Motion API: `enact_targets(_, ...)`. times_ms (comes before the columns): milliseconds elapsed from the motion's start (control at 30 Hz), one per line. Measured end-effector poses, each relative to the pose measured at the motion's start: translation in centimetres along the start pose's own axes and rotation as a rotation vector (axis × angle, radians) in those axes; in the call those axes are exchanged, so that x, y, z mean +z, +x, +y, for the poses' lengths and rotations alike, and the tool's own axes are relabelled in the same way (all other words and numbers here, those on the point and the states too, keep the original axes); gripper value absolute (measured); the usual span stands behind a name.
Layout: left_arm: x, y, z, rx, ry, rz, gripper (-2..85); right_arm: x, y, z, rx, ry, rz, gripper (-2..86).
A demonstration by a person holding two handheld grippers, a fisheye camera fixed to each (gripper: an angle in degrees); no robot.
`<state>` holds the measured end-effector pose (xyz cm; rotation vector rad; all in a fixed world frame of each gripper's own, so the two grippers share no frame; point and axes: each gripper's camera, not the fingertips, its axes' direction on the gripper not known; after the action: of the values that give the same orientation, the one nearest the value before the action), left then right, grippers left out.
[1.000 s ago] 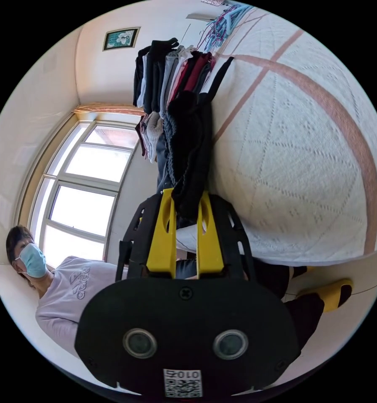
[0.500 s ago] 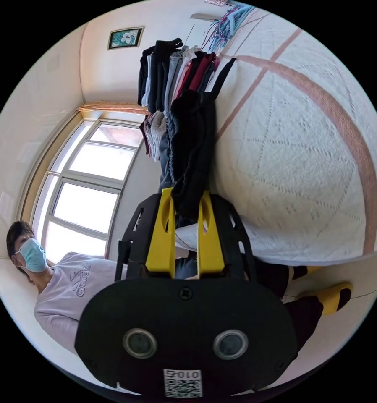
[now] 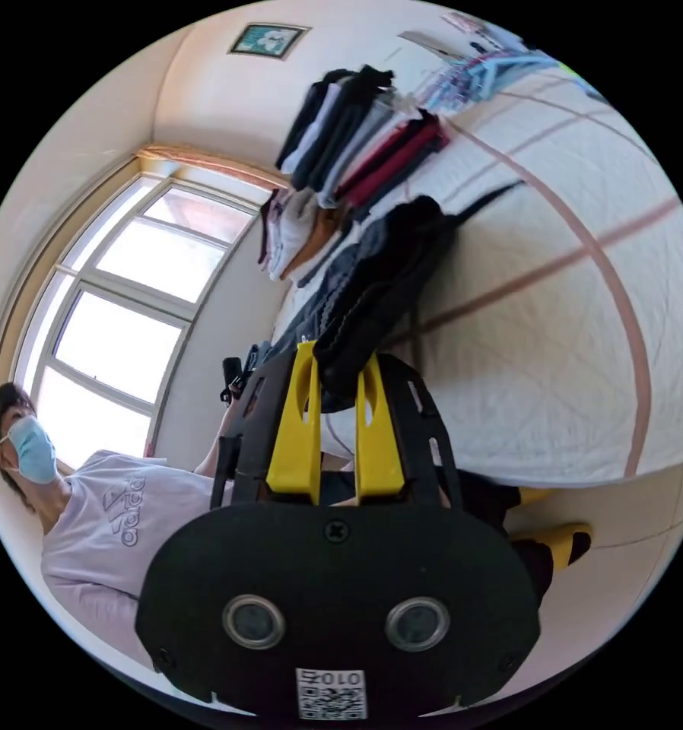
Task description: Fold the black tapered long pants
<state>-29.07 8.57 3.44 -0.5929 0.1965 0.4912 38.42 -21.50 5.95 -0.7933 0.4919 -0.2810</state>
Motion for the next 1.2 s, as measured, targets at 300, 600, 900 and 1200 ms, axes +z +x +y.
enact_targets(300, -22.2, 9.9, 0.8, 0.236, 0.210, 0.072, 4.3, 5.1, -20.5, -2.4, -0.408, -0.066, -0.056, 7.3)
enact_targets(600, -53.6, 13.7, -0.8, 0.360, 0.412, -0.170, 4.1, 23.6, -38.3, -10.5, -0.643, -0.108, -0.182, 7.7)
enact_targets(900, -72.4, 5.6, 2.3, 0.057, 0.272, -0.545, 4.3, 47.2, -38.1, -6.7, -0.327, -0.244, -0.301, 8.5)
enact_targets(1200, -69.5, -13.0, 10.5, -0.282, 0.223, -0.411, 4.5, 54.2, -34.5, -2.9, -0.139, -0.494, -0.193, 8.5)
